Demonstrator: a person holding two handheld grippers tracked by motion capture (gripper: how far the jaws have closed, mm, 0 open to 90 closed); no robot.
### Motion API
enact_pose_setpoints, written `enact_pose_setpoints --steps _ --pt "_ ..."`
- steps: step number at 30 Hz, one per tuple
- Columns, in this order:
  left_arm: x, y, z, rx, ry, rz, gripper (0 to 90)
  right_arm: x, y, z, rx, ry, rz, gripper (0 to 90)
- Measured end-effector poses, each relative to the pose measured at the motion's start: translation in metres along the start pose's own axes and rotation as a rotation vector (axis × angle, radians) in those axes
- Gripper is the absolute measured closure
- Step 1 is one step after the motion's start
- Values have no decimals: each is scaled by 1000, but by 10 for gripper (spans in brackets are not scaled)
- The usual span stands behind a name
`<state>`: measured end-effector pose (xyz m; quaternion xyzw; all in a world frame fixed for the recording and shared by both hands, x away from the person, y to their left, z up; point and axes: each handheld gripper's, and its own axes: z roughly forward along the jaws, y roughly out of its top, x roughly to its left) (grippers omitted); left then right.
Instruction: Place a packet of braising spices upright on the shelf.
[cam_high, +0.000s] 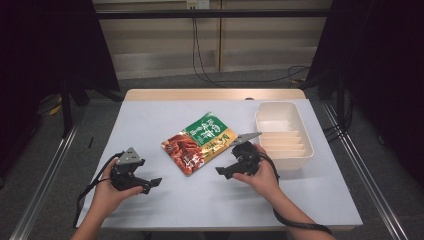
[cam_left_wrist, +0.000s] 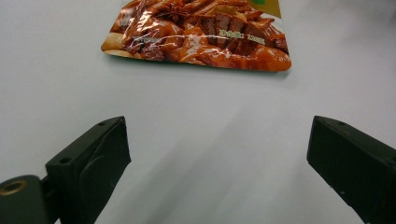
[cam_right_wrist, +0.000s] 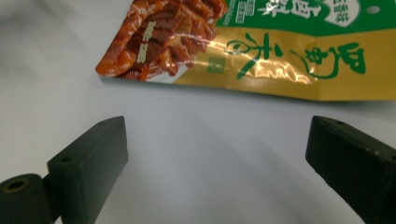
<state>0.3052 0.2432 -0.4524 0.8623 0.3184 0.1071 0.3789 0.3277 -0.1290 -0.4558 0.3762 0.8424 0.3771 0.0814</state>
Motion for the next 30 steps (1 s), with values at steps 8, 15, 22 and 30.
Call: enact_pose_setpoints --steps 8,15,22,30 --pt "-2 -2 -2 16 -10 10 57 -12 32 10 11 -8 24 61" --pt "-2 -3 -3 -4 -9 10 58 -21 52 20 24 -15 49 68" --pt "-4 -4 -3 -10 -15 5 58 -35 67 30 38 -30 54 69" --pt "-4 -2 -6 -23 -12 0 58 -58 72 38 40 -58 106 77"
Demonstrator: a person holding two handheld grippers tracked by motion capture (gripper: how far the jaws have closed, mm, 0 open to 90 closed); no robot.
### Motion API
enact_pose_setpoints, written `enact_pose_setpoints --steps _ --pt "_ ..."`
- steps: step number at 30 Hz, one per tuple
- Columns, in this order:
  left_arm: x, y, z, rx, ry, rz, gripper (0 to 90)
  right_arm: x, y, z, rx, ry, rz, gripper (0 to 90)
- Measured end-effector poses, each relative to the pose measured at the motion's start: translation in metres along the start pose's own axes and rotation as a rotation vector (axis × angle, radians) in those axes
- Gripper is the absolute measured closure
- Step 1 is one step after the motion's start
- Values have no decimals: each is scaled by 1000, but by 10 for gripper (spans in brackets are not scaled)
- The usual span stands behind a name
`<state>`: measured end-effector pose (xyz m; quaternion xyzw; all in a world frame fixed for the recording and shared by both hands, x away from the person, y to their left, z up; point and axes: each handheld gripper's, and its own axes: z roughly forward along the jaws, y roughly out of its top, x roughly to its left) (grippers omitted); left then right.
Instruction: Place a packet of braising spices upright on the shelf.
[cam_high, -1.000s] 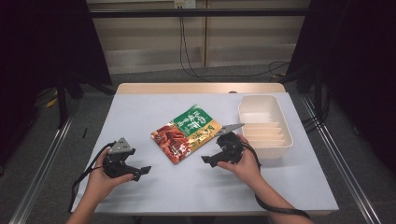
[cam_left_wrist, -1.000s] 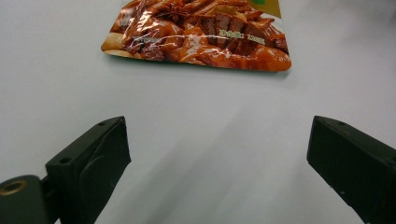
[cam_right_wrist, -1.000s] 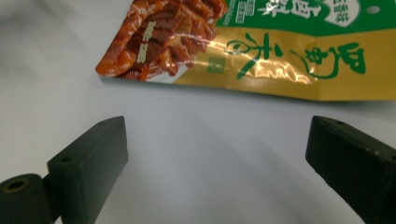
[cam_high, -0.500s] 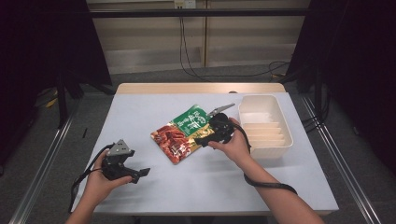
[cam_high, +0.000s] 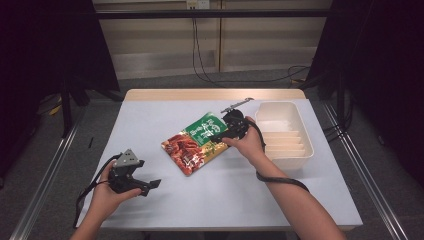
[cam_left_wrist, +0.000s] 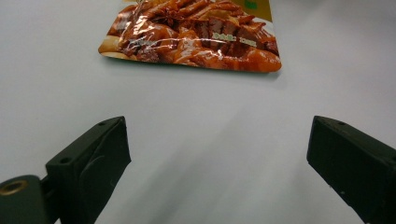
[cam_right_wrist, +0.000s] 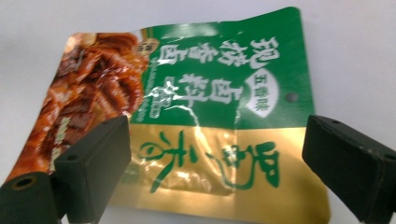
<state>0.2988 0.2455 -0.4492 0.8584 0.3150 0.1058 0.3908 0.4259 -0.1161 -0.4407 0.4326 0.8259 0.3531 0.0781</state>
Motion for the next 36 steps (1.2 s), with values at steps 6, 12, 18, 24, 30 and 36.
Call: enact_pose_setpoints --steps 6,12,18,24,30,36 --pt "-1 1 0 -2 4 4 58 -12 6 5 13 -37 2 79" --pt "-2 1 0 0 -3 5 58 -26 8 9 6 -37 40 96" --pt "-2 1 0 -8 -2 -6 58 -34 8 18 30 -58 53 117" --pt "-2 1 0 3 -3 9 61 -35 12 28 26 -27 76 128" --pt "-2 0 1 -2 -17 15 61 -42 12 33 24 -5 104 141" --pt "-2 1 2 11 -13 11 61 -42 12 36 36 1 96 160"
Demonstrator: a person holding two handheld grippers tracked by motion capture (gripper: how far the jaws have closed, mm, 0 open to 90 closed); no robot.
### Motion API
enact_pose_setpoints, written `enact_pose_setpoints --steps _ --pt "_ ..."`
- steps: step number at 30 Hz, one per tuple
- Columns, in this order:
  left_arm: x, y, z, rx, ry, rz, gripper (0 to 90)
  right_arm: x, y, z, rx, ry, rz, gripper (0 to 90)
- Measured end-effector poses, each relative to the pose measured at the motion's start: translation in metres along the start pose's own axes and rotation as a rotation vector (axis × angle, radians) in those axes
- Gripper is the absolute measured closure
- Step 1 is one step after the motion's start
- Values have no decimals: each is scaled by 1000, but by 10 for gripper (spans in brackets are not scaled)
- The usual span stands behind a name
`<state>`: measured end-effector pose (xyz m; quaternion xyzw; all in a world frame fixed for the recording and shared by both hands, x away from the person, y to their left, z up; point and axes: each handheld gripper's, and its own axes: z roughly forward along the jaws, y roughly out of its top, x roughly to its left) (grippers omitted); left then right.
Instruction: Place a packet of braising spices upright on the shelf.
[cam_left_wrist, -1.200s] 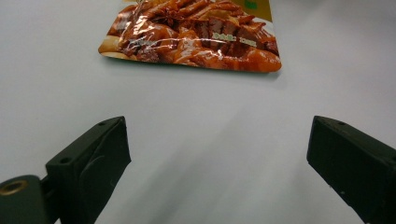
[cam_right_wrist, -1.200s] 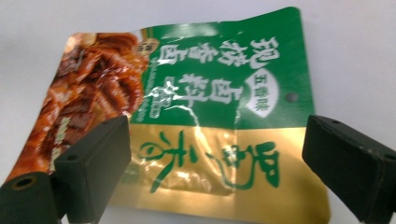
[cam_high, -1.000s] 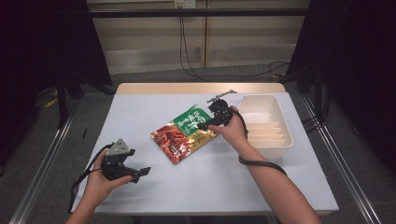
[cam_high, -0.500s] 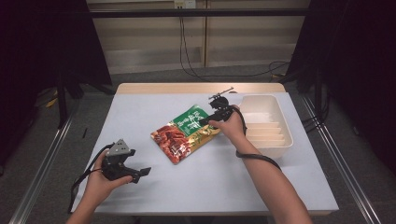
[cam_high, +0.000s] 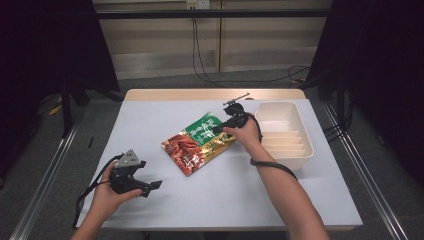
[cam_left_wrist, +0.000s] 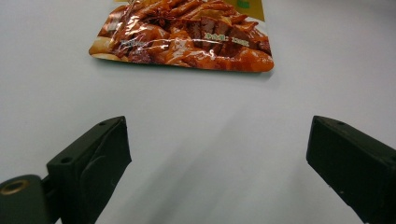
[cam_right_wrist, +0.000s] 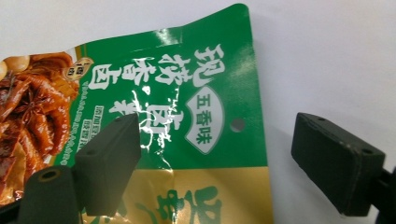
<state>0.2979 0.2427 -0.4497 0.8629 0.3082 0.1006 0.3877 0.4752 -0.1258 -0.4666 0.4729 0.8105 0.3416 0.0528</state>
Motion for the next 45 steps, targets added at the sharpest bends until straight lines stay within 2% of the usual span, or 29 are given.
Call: enact_pose_setpoints --steps 5,8,16,18,20,23,27,30,31,32,35,40,42,45 --pt "0 0 0 1 -1 5 64 2 0 3 5 18 -27 184" --pt "0 0 0 1 1 6 65 3 0 4 17 8 -55 200" --pt "1 1 -1 -17 -2 1 67 4 1 3 14 29 -69 247" --pt "1 1 -1 2 3 7 67 5 2 3 17 28 -77 262" --pt "1 1 -1 0 4 12 67 5 2 2 15 24 -87 279" --pt "0 1 -1 7 8 24 68 5 2 3 19 22 -82 281" --pt "0 2 0 4 -4 15 69 4 1 6 33 19 -74 298" --pt "1 2 -1 2 4 25 71 4 2 6 28 20 -73 320" --pt "1 2 -1 1 -1 16 73 3 2 6 24 23 -74 333" --pt "2 2 -1 3 5 27 73 3 2 5 21 23 -72 342" --pt "1 2 0 3 -3 12 74 3 2 1 9 37 -62 359" --pt "0 2 1 11 -2 15 76 8 6 -5 11 45 -70 372" --pt "0 2 1 13 -3 17 77 11 8 -5 19 45 -73 419" --pt "0 2 1 8 1 12 78 13 10 -7 30 60 -62 433"
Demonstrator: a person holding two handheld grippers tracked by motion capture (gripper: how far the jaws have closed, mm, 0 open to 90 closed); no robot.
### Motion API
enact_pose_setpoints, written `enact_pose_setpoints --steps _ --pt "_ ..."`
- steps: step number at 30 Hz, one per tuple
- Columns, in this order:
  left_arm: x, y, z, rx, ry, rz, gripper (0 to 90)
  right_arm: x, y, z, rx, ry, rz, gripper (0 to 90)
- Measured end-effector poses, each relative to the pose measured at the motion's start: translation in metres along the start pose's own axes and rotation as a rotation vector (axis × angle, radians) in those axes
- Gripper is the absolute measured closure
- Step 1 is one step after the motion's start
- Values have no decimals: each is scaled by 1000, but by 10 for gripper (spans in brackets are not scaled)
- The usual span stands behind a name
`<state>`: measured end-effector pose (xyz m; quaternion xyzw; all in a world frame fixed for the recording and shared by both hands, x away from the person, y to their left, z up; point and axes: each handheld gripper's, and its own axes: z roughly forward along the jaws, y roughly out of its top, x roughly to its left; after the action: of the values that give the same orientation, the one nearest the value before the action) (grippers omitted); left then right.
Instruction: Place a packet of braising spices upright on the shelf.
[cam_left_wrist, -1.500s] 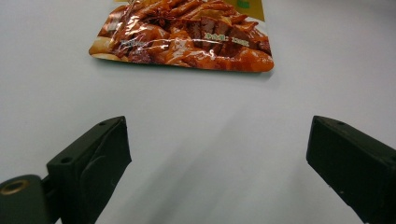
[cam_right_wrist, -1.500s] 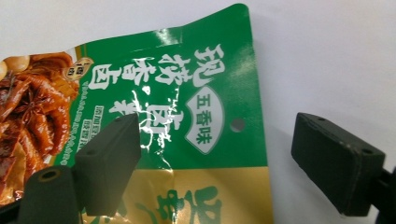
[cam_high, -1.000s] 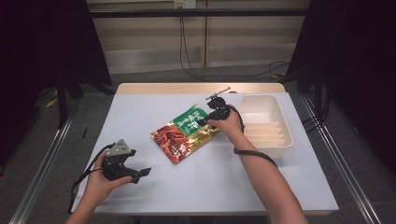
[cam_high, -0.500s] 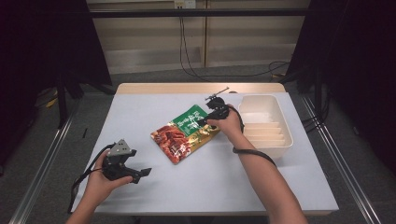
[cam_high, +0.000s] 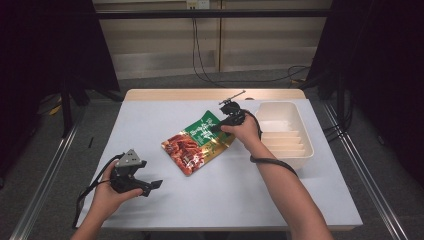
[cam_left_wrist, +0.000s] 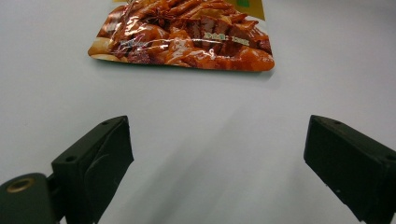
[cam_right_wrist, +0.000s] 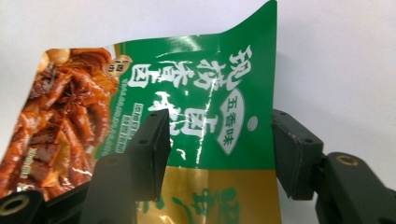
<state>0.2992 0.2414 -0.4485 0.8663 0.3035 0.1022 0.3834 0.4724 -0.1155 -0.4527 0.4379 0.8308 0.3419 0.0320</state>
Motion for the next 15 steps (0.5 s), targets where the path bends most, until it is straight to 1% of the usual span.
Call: enact_pose_setpoints --steps 3,4,7,8,9,10,14,15 --pt "0 0 -1 4 2 0 78 0 1 -1 -3 18 16 471" --pt "0 0 0 -1 0 -1 78 0 1 -1 5 18 22 479" --pt "1 0 -1 0 2 2 78 0 0 0 28 18 33 478" --pt "1 -1 0 -10 -4 2 78 0 0 1 26 19 30 480" --pt "1 0 -1 7 2 4 78 0 1 1 27 24 38 485" --pt "1 0 0 8 2 7 78 0 1 2 33 27 48 489" --pt "1 0 0 12 -1 4 78 -1 5 4 52 27 53 499" --pt "1 0 1 9 -1 2 78 -1 6 5 48 31 48 499"
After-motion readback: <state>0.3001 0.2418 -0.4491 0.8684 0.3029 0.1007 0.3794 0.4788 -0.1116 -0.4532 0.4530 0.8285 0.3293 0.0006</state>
